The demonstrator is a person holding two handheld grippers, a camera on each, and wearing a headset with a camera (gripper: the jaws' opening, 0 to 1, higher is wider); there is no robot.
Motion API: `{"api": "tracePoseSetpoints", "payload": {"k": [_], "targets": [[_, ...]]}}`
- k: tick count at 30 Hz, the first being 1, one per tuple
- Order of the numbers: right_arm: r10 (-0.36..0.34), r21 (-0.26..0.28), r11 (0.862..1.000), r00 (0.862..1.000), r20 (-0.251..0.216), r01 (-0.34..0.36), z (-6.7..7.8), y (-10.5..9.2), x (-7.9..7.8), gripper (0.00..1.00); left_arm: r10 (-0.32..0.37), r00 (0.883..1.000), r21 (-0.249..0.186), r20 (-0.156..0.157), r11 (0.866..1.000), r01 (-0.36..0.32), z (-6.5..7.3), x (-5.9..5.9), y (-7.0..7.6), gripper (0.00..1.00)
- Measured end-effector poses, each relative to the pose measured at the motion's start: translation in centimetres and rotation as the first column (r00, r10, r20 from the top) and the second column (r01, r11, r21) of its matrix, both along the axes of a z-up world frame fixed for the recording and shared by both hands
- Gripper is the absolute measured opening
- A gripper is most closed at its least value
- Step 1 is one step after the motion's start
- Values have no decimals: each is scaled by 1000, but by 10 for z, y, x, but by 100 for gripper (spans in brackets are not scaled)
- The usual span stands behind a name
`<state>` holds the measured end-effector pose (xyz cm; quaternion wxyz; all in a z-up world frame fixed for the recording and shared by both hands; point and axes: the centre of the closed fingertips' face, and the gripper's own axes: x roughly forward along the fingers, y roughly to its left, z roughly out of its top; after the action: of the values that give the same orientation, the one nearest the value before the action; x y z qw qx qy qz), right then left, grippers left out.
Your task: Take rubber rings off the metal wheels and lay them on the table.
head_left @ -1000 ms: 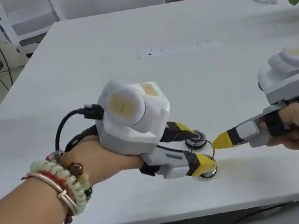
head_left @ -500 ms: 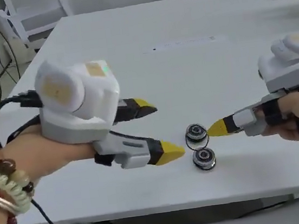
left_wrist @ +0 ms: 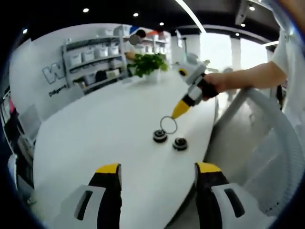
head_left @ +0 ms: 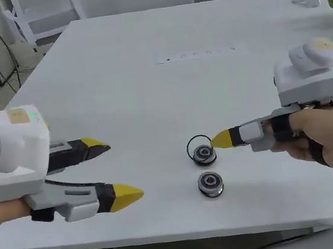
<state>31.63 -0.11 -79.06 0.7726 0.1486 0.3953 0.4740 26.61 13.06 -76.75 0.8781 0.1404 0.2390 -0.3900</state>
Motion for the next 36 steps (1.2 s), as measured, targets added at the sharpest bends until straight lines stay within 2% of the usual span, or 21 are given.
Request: {"api": "tracePoseSetpoints", "payload": {"k": [2, 4, 9, 10, 11, 12, 13, 16, 19, 21, 24, 31, 33, 36], "targets": [[8, 3, 1000, 1000, 5, -8, 2, 1, -1, 0, 28, 1000, -25, -7, 999, -28, -2, 0, 2, 62], [24, -33, 999, 999, 38, -23, 0, 0, -2, 0, 61, 998, -59, -17, 996, -61, -3, 1, 3, 62], [44, -47, 998, 998, 48, -42, 0, 2, -7, 0, 91, 996, -19, 9, 996, -91, -5, 5, 7, 63], [43, -22, 999, 998, 44, -42, 5, 4, -8, 0, 95, 995, -24, 6, 995, -95, -7, 6, 8, 63], [43, -5, 999, 998, 43, -43, 8, 6, -8, 0, 96, 995, -38, -12, 995, -96, -10, 5, 8, 63], [41, -1, 999, 998, 45, -41, 9, 7, -9, 0, 92, 995, -51, -33, 994, -94, -12, 3, 7, 63], [41, 1, 999, 998, 46, -42, 10, 7, -9, 0, 92, 995, -46, -43, 994, -94, -15, 3, 8, 65], [60, -1, 998, 997, 49, -60, 9, 10, -13, 0, 77, 997, -20, -21, 997, -77, -14, 2, 7, 69], [82, -13, 997, 996, 46, -81, 6, 11, -17, 0, 88, 996, -22, -19, 996, -89, -14, 2, 8, 70], [92, -18, 996, 995, 48, -92, 5, 12, -19, 0, 126, 992, -2, -28, 992, -126, -17, 5, 16, 71], [103, -14, 995, 993, 51, -103, 6, 14, -20, 0, 119, 993, -10, -24, 993, -120, -16, 5, 15, 75], [102, -23, 995, 993, 62, -101, 7, 15, -19, 0, 86, 996, -11, -27, 996, -86, -17, 2, 10, 75], [96, -20, 995, 994, 57, -95, 8, 14, -19, 0, 76, 996, -20, -37, 997, -76, -17, 1, 7, 75], [106, -33, 994, 992, 64, -104, 7, 14, -21, 0, 64, 997, -8, -30, 998, -65, -18, -1, 6, 76]]}}
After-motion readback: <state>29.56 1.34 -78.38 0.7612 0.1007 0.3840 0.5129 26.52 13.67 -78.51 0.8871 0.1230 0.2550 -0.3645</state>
